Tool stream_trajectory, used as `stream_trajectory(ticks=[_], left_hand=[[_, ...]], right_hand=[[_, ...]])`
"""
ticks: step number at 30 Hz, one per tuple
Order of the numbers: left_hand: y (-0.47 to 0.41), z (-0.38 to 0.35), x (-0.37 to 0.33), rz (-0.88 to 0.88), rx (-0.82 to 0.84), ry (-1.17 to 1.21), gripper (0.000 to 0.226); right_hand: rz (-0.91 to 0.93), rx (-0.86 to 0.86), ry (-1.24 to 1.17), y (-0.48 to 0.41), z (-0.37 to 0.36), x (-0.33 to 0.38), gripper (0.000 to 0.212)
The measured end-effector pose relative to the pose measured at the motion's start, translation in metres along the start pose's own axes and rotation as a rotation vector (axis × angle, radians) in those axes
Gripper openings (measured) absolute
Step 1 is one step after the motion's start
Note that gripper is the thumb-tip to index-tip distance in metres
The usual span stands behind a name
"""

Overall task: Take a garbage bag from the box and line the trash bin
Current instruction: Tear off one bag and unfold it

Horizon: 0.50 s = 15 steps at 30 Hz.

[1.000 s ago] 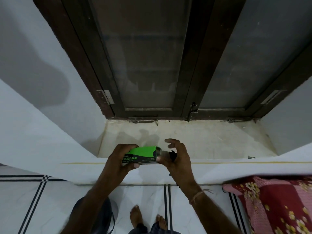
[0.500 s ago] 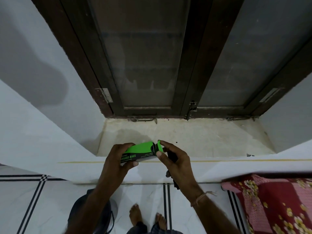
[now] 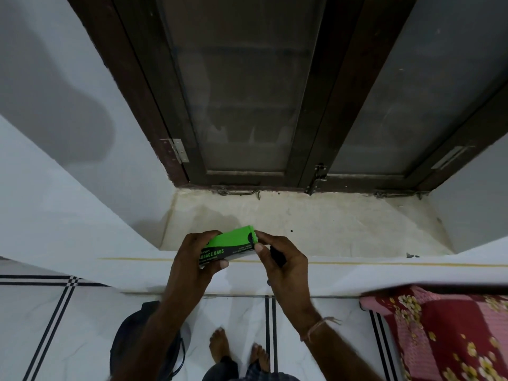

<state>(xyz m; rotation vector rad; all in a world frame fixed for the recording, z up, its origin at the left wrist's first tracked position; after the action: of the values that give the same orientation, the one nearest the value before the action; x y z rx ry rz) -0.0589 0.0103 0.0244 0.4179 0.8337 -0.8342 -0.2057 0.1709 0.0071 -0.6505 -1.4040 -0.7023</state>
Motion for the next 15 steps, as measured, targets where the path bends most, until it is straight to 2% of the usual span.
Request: stream_trajectory(ticks=[4,9,13,15], left_hand=[[-0.001,-0.002,0.004,0.023,-0.008,-0.02,0.058],[-0.008,-0.003,0.004,0.051,-0.047,-0.057,0.056],[-0.026,-0.005,0.006,0.051,-0.052,-0.072,0.058],[-0.042,-0.008,0.014,0.057,-0.049,-0.119,0.06]], right_hand=[[0.117,0.006,0.134,-0.001,-0.008,0.003,0.026],[0.156,0.056,0.213,-0.007,-0.02,-0.005,0.037],[-0.019,0.017,0.104,-0.022,-0.02,-0.019,0.046],[-0.094,0.009,0.15,-0.038,-0.025,-0.029,0.043]])
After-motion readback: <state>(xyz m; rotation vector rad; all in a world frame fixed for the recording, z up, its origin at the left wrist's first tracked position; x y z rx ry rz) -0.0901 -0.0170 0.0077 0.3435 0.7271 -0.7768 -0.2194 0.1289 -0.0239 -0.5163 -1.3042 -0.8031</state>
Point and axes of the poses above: each hand's wrist, its own y-axis away from the middle knuckle, its own z-axis out of the back of the hand, x = y × z, the point moved 8 cm from there along -y, towards the middle knuckle, and after that the axes turned 6 degrees about x, right-handed, at the moved point
